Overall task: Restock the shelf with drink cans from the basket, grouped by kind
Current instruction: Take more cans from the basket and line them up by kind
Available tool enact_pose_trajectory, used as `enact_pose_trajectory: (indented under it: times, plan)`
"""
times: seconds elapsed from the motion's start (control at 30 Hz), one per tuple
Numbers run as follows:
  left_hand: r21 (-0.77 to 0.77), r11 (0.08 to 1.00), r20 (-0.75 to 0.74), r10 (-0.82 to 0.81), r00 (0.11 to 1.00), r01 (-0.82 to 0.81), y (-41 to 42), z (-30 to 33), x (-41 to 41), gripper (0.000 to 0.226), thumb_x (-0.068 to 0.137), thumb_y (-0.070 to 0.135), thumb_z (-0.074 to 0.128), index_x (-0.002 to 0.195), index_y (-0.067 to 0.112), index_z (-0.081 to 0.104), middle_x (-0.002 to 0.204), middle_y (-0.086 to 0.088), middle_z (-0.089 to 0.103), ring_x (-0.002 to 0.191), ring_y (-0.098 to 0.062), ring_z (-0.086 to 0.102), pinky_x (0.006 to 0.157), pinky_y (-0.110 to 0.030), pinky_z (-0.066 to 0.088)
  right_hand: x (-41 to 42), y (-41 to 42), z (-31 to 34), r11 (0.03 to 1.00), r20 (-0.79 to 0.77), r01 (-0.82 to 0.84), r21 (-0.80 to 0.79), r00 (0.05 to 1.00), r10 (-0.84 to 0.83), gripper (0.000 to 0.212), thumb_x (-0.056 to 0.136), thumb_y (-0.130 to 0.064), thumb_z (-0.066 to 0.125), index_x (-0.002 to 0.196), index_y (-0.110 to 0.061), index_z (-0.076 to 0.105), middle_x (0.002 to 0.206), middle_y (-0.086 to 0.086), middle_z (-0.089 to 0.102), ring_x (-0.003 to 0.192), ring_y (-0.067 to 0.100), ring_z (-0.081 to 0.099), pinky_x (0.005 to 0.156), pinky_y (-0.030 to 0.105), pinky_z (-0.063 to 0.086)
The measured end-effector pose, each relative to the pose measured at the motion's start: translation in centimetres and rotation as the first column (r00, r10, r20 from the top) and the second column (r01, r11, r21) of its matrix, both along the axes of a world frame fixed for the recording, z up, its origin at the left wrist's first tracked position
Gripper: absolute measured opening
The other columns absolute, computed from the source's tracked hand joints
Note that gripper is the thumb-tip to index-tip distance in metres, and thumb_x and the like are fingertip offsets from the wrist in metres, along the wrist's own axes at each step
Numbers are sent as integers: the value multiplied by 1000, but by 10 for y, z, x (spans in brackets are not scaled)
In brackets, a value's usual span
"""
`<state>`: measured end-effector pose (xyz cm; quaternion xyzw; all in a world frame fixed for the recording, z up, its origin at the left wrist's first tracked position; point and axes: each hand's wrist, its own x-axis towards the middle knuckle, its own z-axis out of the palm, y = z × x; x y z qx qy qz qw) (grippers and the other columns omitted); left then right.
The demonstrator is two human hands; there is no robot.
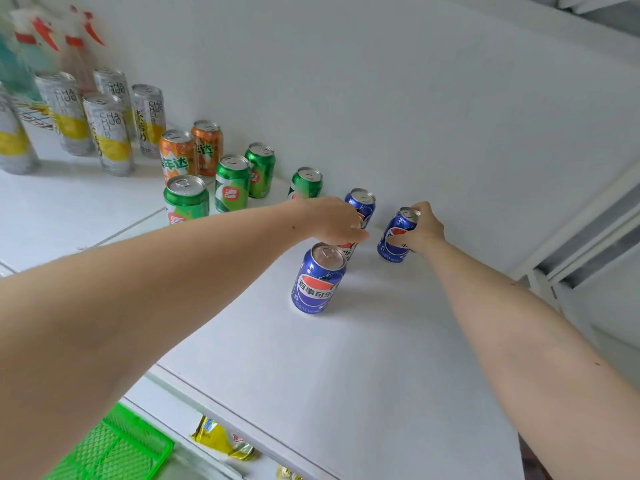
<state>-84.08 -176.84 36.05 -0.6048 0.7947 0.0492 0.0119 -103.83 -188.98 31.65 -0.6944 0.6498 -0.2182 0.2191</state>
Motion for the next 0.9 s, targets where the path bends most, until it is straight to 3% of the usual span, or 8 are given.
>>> enact_pose_trajectory:
  times: [0.2, 0.33, 0.53, 0.6, 0.73, 0.9]
  plan:
    - [-12, 1000, -6, 18, 1000, -18, 4, 1, -2, 54, 100, 49, 30, 124, 10, 59, 115, -10, 63, 103, -26, 59, 84, -33, 45, 2, 0, -4, 1000, -4, -1, -6, 1000, 1, 80, 69, -17, 87, 132, -18, 38, 128, 12, 55, 112, 32, 56, 90, 38, 50]
    - [-8, 1000, -33, 28, 999, -28, 7, 2, -3, 51, 100, 47, 32, 125, 10, 56, 117, -11, 62, 104, -26, 58, 84, -32, 44, 4, 2, -1, 999, -32, 7, 43, 999, -6, 92, 67, -22, 89, 138, -18, 31, 131, 12, 52, 115, 32, 54, 91, 38, 48]
    - [6, 999, -136, 33, 990, -33, 17, 3, 0, 45, 99, 44, 38, 122, 10, 56, 116, -11, 61, 102, -27, 57, 88, -37, 48, 8, 12, 27, 997, -99, 66, 31, 993, -63, 105, 61, -25, 91, 144, -18, 27, 140, 14, 39, 131, 33, 40, 102, 41, 43]
    - [14, 999, -172, 42, 984, -41, 24, 7, 5, 46, 99, 42, 40, 127, 9, 54, 122, -12, 59, 110, -28, 56, 94, -39, 46, 11, 18, 42, 999, -96, 49, 3, 994, -49, 96, 64, -22, 89, 141, -18, 33, 139, 13, 42, 130, 32, 41, 100, 40, 44]
    - [21, 998, -205, 64, 977, -61, 43, 19, 23, 45, 99, 40, 41, 134, 13, 51, 134, -10, 53, 121, -27, 51, 100, -39, 43, 26, 38, 69, 995, -40, -15, -94, 999, 11, 57, 76, -18, 76, 129, -15, 54, 136, 10, 49, 123, 25, 50, 87, 32, 46]
    - [14, 993, -237, 115, 965, -115, 82, 31, 65, 45, 99, 42, 42, 132, 14, 52, 132, -9, 56, 119, -26, 53, 96, -35, 41, 69, 86, 94, 972, -1, -105, -208, 994, 107, 36, 83, -21, 70, 118, -14, 65, 125, 5, 62, 114, 19, 58, 94, 33, 48]
